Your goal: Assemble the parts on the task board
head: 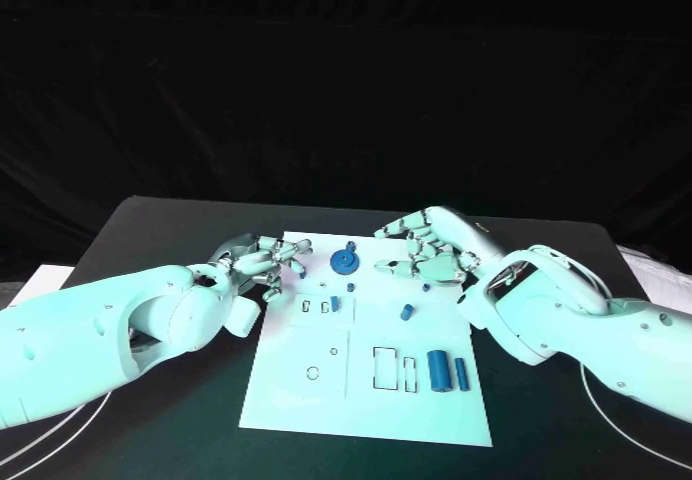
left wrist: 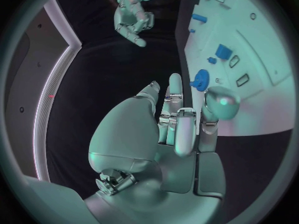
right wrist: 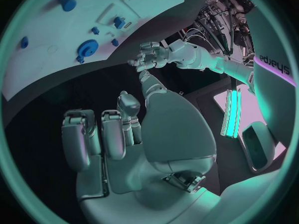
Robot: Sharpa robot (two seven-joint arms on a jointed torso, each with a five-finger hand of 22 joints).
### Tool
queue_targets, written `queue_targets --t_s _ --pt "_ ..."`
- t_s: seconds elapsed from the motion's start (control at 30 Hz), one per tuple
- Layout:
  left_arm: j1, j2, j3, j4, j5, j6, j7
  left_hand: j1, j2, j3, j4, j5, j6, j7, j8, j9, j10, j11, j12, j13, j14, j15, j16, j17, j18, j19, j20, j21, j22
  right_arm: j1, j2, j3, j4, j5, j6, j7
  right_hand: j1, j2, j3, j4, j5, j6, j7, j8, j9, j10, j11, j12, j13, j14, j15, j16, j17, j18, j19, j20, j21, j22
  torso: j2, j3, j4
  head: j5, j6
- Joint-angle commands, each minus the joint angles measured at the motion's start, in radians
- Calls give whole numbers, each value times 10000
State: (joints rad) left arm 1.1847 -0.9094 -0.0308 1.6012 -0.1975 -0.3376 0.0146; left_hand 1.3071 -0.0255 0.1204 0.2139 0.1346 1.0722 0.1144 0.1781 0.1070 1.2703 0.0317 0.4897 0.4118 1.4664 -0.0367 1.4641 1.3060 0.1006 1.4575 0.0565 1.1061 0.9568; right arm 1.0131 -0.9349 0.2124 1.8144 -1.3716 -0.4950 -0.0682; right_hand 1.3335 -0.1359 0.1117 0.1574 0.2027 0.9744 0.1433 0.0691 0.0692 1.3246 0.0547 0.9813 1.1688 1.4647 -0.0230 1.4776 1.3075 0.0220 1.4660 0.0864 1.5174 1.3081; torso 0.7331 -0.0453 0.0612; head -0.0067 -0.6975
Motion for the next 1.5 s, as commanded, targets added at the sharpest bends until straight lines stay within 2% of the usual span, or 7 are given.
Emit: queue_targets --t_s 0.03,0.1,0.13,0.2,0.43,0.7,1.5 --pt "171 128 12 -101 -2957 1227 -3723 -424 -103 -344 348 -54 75 -58 370 181 -346 -6 920 762 671 7 132 1552 -100 -193 -14 376 373 164 -224 8 -135 1563 98 591 120 44 -32 5 93 101 -18 64 21 -75 -16 -7 -12 670 30 -27 867 36 421 18 -38 1527 -151 147 -167 108 -49" --pt "284 233 13 -171 -3895 1713 -4587 -653 -157 -696 616 -62 131 -163 795 429 -536 -101 1745 1413 850 -51 604 2093 -155 -205 -30 965 1060 254 -363 15 -241 1763 36 557 132 57 -33 5 119 115 -21 69 23 -71 -20 -1 -12 674 26 -19 885 34 427 15 -33 1537 -193 189 -199 163 -66" --pt "370 321 12 -229 -4482 1972 -5080 -745 -43 -1014 685 -186 38 -273 1243 731 -426 -194 3223 2827 1044 -158 1067 2648 -278 -13 -63 1855 2150 296 -432 17 -304 1846 8 432 141 68 -36 7 146 130 -24 75 25 -64 -24 8 -11 677 23 -16 893 31 436 12 -25 1552 -209 223 -228 207 -66" --pt "501 477 9 -359 -5202 2260 -5619 -830 70 -1360 703 -489 -55 -396 1759 1104 -217 -230 4513 4129 1044 -210 1067 2648 -385 119 -85 2486 2954 335 -491 20 -392 1905 -54 210 67 20 -131 67 245 153 -31 79 25 -68 -27 -16 -43 670 18 -41 857 35 427 4 -35 1535 -223 274 -275 271 -55" --pt "724 1078 -2 -838 -6433 2883 -6416 -1295 409 -2328 796 -803 -491 -567 3242 2407 280 -428 6514 6291 1044 -327 1067 2648 -525 250 -186 3229 3953 386 -584 22 -562 1853 -162 -256 8 -2 -285 170 513 196 -49 83 25 -22 -43 41 -41 665 4 -73 820 35 427 -10 -39 1533 -282 396 -342 503 -136" --pt "803 1801 -7 -1427 -6716 3502 -6724 -1622 522 -3014 770 -871 -878 -643 3941 3199 339 -504 6852 6697 1044 -413 1067 2648 -592 338 -253 3458 4302 423 -598 21 -783 1832 -184 -526 0 -3 -330 202 572 223 -57 92 27 -16 -50 37 -57 664 -1 -83 809 37 423 -15 -44 1525 -284 461 -388 555 -256" --pt "910 2820 -53 -2339 -7683 5188 -6913 -1318 727 -3361 734 -866 -1144 -688 4413 3823 458 -544 7102 7010 1044 -443 1067 2648 -653 446 -277 3656 4618 425 -338 15 -915 1776 95 -841 -27 -2 -492 358 830 225 -61 72 16 -111 -54 -164 -232 629 -11 -190 661 74 334 -28 -135 1366 -251 380 -364 444 -431"
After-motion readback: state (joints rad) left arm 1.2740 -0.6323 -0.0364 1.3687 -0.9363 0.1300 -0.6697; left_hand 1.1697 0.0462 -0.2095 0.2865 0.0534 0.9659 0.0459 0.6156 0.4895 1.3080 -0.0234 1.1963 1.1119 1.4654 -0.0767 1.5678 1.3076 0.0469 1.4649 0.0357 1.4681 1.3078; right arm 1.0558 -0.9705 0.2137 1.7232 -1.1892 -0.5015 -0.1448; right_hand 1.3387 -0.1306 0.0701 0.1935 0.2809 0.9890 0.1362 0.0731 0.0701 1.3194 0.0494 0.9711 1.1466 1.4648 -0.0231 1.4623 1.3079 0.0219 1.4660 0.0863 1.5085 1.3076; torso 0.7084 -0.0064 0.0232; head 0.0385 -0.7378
